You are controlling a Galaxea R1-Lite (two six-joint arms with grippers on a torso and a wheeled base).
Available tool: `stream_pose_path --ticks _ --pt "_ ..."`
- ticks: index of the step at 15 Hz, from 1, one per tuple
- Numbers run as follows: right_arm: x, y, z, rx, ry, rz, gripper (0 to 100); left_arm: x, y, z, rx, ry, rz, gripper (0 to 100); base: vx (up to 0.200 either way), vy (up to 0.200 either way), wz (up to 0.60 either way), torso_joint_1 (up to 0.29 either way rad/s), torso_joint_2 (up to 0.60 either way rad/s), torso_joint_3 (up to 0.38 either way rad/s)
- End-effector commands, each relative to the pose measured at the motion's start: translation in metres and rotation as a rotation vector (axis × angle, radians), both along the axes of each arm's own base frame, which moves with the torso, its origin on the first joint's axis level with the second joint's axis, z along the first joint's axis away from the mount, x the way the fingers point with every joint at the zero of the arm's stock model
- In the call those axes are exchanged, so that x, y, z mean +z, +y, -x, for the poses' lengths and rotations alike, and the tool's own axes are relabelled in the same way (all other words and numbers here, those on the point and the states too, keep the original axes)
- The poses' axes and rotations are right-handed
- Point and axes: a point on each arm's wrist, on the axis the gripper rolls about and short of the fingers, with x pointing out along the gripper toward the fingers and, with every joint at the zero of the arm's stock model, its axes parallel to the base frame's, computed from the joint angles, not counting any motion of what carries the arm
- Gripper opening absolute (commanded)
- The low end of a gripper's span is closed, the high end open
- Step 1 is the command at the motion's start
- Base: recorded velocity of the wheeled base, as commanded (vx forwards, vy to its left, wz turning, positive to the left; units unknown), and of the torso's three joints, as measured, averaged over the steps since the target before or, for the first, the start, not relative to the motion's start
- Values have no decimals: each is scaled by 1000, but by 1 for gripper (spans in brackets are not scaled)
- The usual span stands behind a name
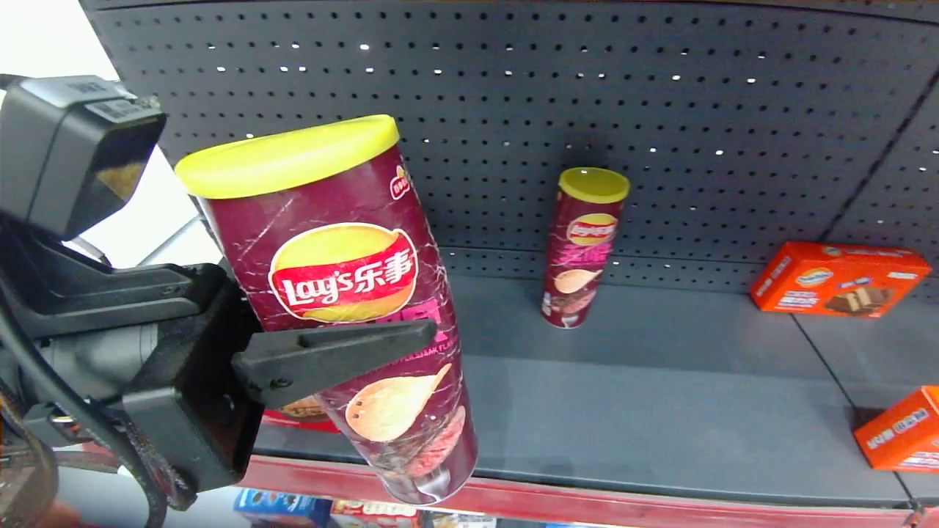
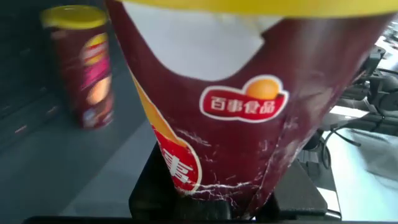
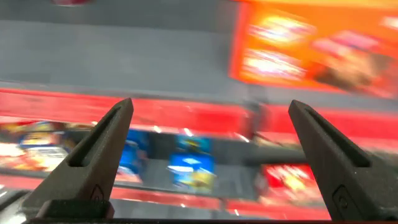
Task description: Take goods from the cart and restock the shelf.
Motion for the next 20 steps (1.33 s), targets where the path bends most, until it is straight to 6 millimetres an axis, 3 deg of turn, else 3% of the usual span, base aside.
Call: stream_pose_path --ticks 1,20 --pt "0 0 0 0 0 -1 100 -2 0 0 1 7 -4 0 0 0 0 0 0 0" --pt "0 0 0 0 0 -1 100 -7 4 0 21 17 -14 0 0 0 -32 0 0 0"
